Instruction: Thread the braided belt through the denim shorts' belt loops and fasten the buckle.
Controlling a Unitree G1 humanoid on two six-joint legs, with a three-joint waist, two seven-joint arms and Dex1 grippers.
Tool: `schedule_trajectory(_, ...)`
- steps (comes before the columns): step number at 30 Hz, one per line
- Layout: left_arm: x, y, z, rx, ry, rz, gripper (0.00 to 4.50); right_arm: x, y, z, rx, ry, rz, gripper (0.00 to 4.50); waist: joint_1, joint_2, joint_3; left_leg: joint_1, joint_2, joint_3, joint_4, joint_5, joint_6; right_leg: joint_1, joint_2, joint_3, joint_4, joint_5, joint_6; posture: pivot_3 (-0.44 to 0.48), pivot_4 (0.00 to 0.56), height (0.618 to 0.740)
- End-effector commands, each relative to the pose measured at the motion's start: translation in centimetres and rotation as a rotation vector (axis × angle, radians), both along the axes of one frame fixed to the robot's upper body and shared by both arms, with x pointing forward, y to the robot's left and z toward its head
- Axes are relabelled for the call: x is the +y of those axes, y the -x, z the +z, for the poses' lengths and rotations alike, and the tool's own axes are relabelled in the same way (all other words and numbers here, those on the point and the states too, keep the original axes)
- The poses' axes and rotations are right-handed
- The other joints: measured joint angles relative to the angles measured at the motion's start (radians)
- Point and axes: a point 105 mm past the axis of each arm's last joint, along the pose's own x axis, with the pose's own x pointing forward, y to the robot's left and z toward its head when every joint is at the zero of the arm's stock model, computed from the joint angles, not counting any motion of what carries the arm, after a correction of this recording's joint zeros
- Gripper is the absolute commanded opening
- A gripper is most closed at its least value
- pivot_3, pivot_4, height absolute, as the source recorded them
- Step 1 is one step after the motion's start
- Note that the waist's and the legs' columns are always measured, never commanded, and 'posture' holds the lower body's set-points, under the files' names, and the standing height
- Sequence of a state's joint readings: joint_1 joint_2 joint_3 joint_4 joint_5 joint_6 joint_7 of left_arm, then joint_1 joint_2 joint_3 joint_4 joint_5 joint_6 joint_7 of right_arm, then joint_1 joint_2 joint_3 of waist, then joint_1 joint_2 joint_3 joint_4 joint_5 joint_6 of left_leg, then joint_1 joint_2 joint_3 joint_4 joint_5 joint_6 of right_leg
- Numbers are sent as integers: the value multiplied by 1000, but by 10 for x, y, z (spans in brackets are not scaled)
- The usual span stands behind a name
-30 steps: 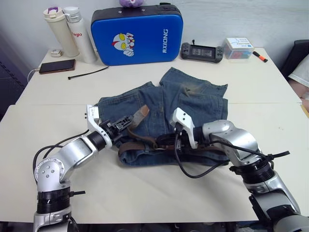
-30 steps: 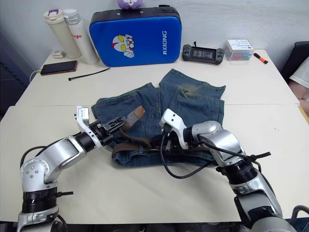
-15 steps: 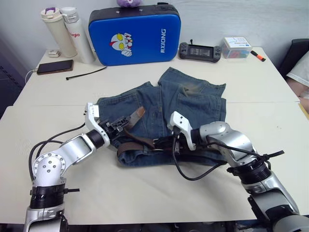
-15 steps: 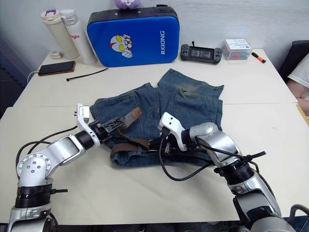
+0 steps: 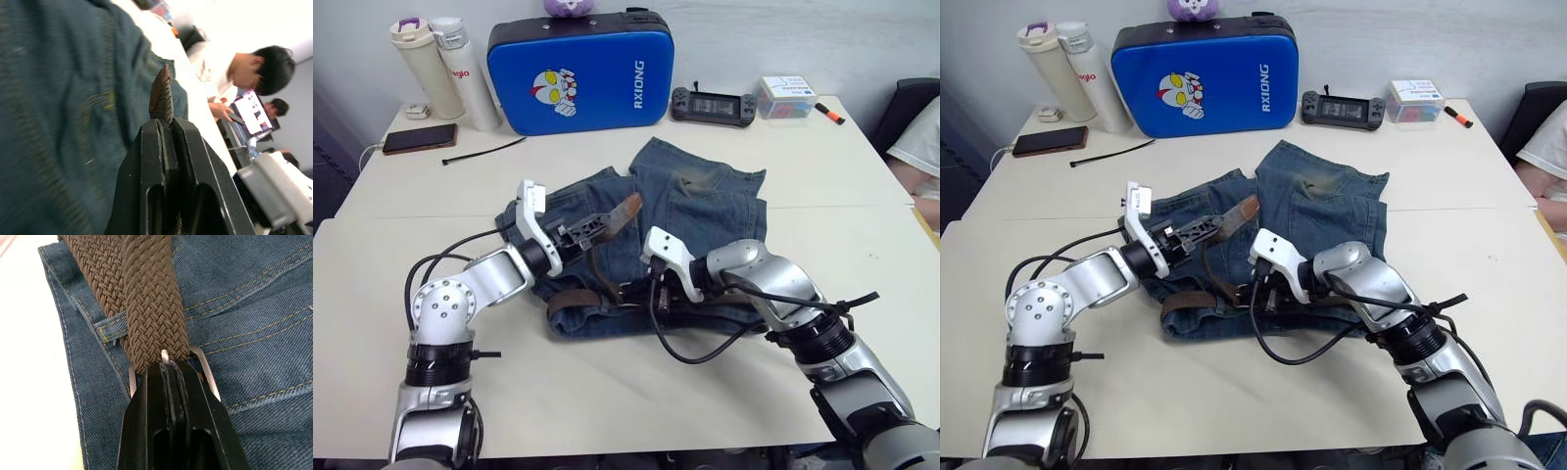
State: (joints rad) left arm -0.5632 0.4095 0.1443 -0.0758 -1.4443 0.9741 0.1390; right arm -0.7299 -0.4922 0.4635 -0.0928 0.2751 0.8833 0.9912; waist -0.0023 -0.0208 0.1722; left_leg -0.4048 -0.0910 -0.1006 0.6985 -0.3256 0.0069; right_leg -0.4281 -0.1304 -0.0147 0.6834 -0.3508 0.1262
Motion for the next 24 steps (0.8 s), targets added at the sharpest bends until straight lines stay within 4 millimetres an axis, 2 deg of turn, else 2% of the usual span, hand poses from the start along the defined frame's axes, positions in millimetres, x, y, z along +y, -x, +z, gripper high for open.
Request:
schedule_trajectory(1, -8, -9, 24, -73, 37, -34, 0, -11, 15, -51, 117, 176, -20, 19, 0, 0, -2, 0, 0, 0, 0, 0, 0, 0, 0, 0, 0, 0, 0, 0, 150, 677)
schedule_trajectory(6, -26, -22, 35, -100, 48, -84, 0, -11, 18, -55, 87, 203, -15, 19, 1, -2, -5, 0, 0, 0, 0, 0, 0, 0, 0, -1, 0, 0, 0, 0, 150, 677)
schedule_trajectory(8, -39, -25, 37, -113, 43, -133, 0, -11, 16, -52, 35, 223, -13, 19, 2, -2, -5, 0, 0, 0, 0, 0, 0, 0, 0, -1, 0, 0, 0, 0, 150, 677)
schedule_trajectory(11, -68, -39, 38, -105, 45, -198, 0, -7, 20, -49, -19, 244, 28, 19, 3, -2, -5, 0, 0, 0, 0, 0, 0, 1, 0, -3, 0, 0, 0, 0, 150, 677)
schedule_trajectory(14, -95, -44, 45, -127, 35, -278, 0, -4, 24, -50, -25, 242, 48, 19, 6, -4, -6, 0, -1, 0, 1, 0, 0, 1, 0, -5, -1, 0, 0, 0, 150, 677)
schedule_trajectory(20, -148, -40, 76, -211, 53, -442, 0, -3, 32, -51, -1, 230, 54, 19, 8, -4, -6, 0, -1, 0, 0, 0, 0, 1, 0, -7, -2, 0, 1, 0, 150, 677)
schedule_trajectory(22, -158, -36, 79, -220, 59, -483, 0, -3, 34, -51, -1, 226, 55, 19, 15, -4, -6, 0, -1, 0, 0, 0, 0, 1, -1, -8, -2, 0, 1, 0, 150, 677)
schedule_trajectory(24, -171, -30, 72, -211, 44, -533, 0, -3, 35, -50, -1, 221, 50, 19, 21, -4, -6, 0, -2, 0, 0, 0, 0, 1, -1, -8, -2, 1, 1, 0, 150, 677)
